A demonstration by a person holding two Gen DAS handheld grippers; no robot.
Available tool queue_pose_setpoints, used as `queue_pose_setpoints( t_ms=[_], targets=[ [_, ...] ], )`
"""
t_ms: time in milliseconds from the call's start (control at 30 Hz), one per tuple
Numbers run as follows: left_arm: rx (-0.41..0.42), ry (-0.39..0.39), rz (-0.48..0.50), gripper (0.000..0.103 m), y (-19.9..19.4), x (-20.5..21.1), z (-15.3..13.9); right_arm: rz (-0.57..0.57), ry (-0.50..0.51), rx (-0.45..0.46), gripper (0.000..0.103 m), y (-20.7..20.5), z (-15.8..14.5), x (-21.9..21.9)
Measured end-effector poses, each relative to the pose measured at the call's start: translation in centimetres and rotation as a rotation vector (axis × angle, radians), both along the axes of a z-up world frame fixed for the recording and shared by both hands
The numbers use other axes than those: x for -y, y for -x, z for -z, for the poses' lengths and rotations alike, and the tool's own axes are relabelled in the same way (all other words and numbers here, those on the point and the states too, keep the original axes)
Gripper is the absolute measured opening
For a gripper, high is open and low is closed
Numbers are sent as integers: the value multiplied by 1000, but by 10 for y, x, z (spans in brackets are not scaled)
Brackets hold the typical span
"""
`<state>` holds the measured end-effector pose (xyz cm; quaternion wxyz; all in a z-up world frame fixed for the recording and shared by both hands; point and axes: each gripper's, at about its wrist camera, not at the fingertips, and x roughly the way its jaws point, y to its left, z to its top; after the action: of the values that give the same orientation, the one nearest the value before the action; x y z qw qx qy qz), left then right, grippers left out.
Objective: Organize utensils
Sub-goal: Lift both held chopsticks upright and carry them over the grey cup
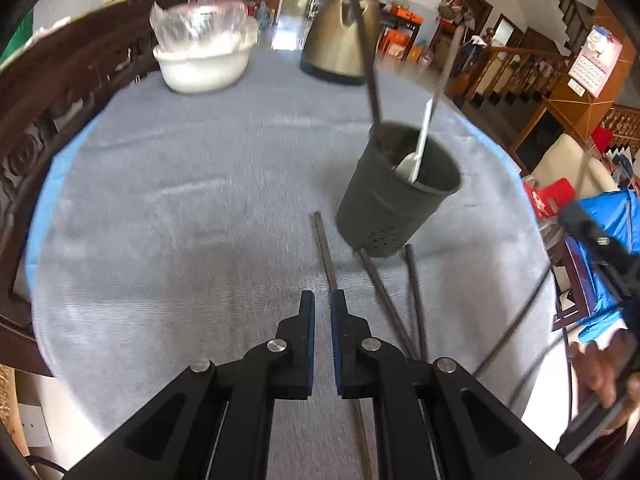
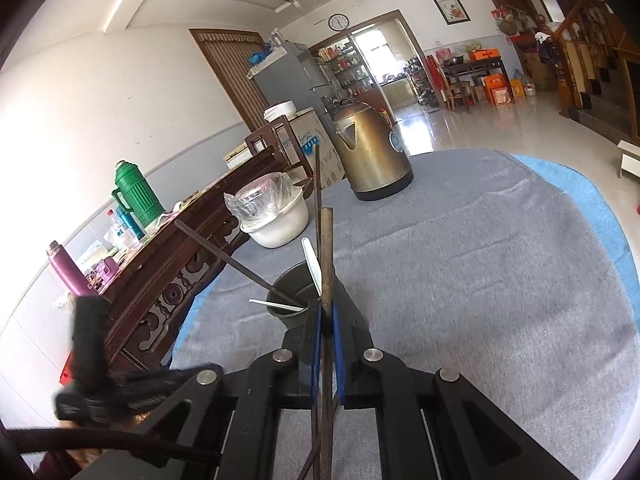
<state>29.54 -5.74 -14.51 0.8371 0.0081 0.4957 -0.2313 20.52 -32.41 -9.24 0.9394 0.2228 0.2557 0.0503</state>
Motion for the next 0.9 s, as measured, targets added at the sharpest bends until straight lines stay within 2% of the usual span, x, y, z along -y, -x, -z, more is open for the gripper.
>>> queue_pose_setpoints(
  t_ms=[100, 233, 400, 667, 900],
  targets=[
    [-17, -24, 7, 7, -11, 12, 16, 0, 1, -1, 6, -1, 1, 1],
    [-41, -10, 17, 9, -25, 20, 28, 4, -4, -4, 6, -2, 4, 6],
    [-38, -3, 13, 32, -36, 27, 36, 4, -17, -7, 6, -5, 9, 13],
    [-59, 3, 19, 32, -50, 37, 51, -15, -21, -6, 6, -11, 12, 13],
    [-80, 30, 8, 10, -62, 35, 55, -9, -46, -12, 6, -11, 16, 18]
  ],
)
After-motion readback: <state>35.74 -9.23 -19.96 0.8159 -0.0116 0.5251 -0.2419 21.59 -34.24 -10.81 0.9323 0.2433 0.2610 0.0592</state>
